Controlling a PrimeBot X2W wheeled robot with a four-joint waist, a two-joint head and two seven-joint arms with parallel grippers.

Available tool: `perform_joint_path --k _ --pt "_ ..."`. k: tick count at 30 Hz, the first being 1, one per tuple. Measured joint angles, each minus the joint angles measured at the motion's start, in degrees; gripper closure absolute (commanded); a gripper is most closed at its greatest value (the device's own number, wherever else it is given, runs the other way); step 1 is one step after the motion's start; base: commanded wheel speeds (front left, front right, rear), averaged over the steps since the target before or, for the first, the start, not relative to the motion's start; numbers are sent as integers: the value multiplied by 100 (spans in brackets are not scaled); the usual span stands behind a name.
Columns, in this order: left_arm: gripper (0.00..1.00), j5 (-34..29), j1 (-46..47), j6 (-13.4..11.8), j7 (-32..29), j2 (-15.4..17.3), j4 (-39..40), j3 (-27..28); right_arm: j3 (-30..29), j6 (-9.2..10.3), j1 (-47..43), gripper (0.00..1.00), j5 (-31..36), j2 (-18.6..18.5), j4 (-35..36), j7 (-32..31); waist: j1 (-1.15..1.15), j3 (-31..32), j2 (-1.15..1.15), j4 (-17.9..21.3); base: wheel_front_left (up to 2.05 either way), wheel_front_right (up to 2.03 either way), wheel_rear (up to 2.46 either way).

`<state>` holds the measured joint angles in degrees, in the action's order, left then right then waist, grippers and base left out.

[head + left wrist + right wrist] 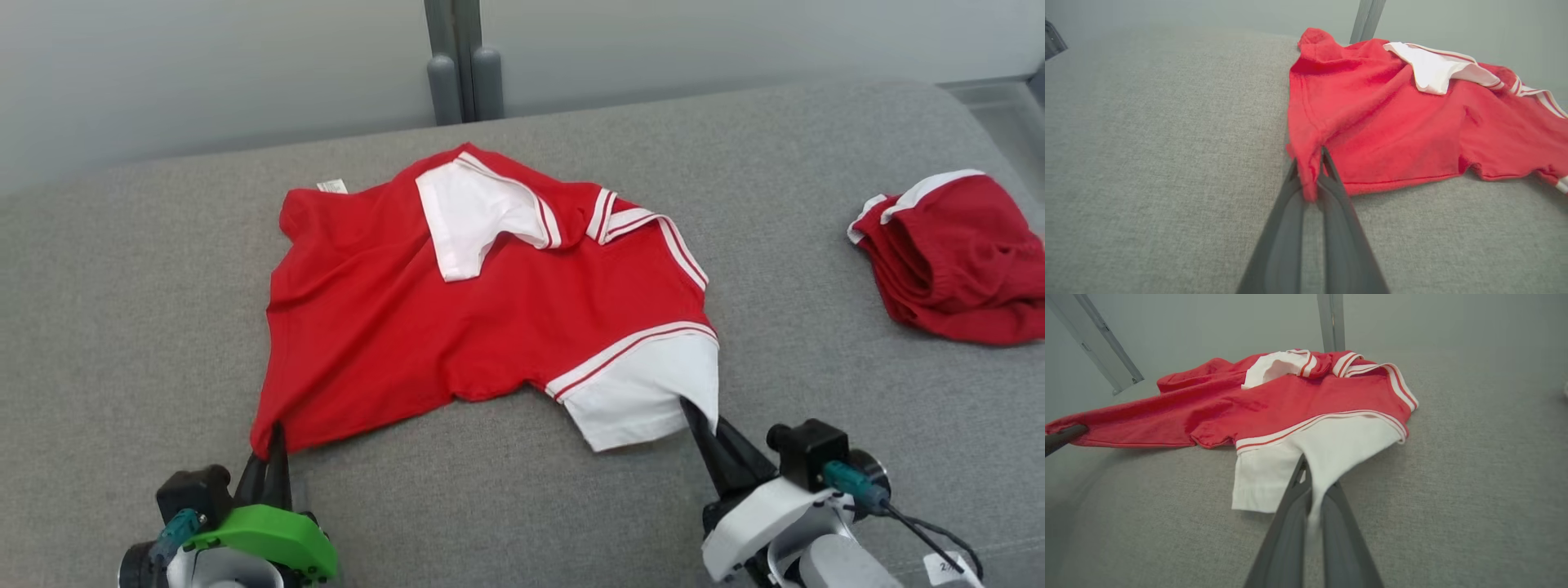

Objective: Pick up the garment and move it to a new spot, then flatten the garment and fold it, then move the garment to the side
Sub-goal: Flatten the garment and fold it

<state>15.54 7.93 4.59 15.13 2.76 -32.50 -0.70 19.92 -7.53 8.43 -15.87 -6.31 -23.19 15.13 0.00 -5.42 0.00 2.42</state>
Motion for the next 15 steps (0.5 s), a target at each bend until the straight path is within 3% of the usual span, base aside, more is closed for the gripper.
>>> perform_joint_path --k 3,6,15 --pt "100 -216 257 102 0 79 55 33 -51 0 270 100 0 -189 244 -1 0 255 0 38 0 0 0" --pt "100 -394 877 194 0 379 -13 -42 -85 0 1044 100 2 -471 323 0 0 404 0 106 0 0 0" --pt "100 -862 3975 275 -226 1266 -692 -965 178 0 4205 100 74 -1343 -465 -258 0 40 0 220 0 0 0"
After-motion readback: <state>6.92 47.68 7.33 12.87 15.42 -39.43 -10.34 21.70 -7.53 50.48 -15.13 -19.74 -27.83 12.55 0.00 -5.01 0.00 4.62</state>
